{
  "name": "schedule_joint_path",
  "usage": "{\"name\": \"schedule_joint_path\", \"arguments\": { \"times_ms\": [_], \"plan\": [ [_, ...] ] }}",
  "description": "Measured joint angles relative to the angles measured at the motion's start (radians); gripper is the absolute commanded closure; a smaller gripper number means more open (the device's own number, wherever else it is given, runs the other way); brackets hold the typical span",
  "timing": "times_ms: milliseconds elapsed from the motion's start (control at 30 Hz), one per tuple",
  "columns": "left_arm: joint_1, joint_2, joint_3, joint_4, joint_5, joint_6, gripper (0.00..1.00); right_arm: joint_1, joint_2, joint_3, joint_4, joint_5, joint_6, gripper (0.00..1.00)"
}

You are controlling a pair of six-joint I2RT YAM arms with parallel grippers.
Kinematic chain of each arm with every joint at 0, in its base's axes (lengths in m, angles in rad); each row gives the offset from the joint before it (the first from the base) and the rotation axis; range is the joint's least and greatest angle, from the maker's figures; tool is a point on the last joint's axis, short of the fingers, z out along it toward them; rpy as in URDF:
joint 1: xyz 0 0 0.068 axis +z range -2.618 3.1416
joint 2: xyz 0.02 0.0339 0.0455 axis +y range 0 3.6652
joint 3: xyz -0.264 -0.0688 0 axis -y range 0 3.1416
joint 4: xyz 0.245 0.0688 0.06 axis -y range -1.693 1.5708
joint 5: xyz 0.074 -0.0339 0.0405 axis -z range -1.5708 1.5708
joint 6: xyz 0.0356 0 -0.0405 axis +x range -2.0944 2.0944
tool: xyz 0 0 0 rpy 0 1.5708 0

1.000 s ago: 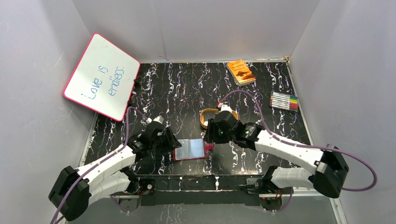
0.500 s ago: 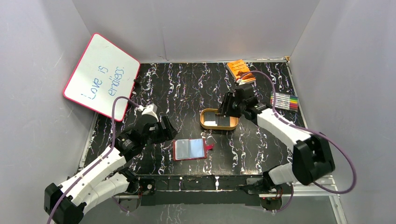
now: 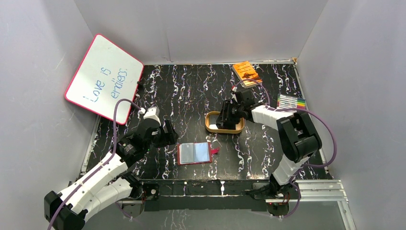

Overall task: Put the credit cards into the card holder
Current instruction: Pick up the credit card from the storage box.

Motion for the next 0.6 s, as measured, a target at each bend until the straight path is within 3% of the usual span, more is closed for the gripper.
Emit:
{"name": "schedule_joint_path", "arguments": {
  "times_ms": [267, 600],
  "plan": [
    [0.0, 0.008, 0.0, -0.005, -0.007, -0.003, 0.25, 0.0, 0.04, 0.002, 0.015, -0.002, 0.011, 0.52],
    [0.0, 0.02, 0.0, -0.005, -0.008, -0.004, 0.25, 0.0, 0.045, 0.002, 0.032, -0.013, 0.025, 0.67]
  ]
}}
